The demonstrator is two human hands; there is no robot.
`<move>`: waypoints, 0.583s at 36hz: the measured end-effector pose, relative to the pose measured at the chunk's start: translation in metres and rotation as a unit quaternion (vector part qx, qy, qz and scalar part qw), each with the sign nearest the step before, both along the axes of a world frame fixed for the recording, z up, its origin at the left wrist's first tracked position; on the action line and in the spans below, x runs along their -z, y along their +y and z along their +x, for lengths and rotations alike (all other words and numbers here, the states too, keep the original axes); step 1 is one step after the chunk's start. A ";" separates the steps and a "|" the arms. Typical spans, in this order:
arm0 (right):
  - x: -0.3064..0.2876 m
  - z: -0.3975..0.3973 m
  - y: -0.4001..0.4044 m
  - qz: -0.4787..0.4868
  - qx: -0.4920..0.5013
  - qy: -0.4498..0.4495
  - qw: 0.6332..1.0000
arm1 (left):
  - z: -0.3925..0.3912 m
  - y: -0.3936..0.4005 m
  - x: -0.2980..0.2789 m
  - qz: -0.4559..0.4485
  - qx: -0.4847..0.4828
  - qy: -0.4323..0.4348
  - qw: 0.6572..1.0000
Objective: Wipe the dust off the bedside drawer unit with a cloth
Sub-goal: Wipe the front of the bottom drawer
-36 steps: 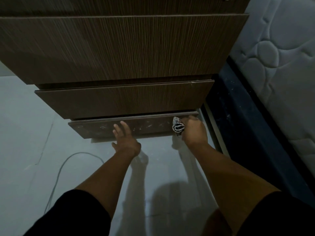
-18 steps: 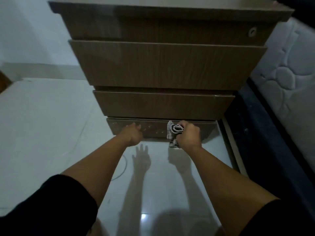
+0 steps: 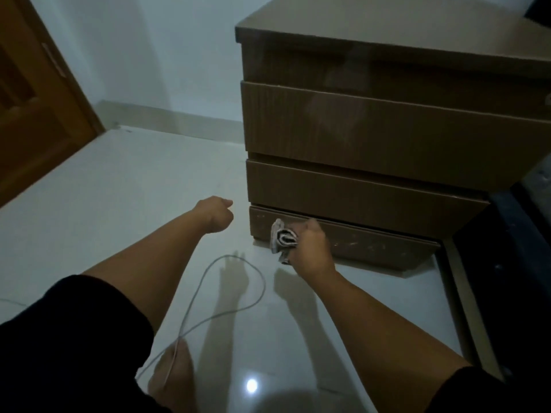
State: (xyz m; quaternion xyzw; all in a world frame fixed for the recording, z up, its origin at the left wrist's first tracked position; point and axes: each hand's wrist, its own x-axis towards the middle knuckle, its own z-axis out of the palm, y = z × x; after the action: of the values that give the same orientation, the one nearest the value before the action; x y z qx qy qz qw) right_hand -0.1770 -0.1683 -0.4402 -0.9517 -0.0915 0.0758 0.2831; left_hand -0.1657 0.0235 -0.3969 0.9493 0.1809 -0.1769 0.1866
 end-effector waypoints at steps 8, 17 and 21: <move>0.033 0.036 0.050 -0.172 -0.144 -0.170 0.960 | 0.041 0.013 0.048 -0.129 -0.033 0.013 0.991; 0.074 0.076 0.076 -0.233 -0.202 -0.252 0.917 | 0.072 0.008 0.063 -0.202 -0.027 0.009 0.979; 0.085 0.081 0.079 -0.252 -0.224 -0.255 0.906 | 0.077 0.013 0.076 -0.256 -0.039 0.009 0.966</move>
State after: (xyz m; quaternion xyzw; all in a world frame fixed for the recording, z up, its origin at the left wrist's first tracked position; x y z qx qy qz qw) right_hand -0.0958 -0.0889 -0.5251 -0.9328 -0.3490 -0.0872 -0.0236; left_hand -0.0885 0.0365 -0.4727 0.8605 0.1685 -0.2181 0.4285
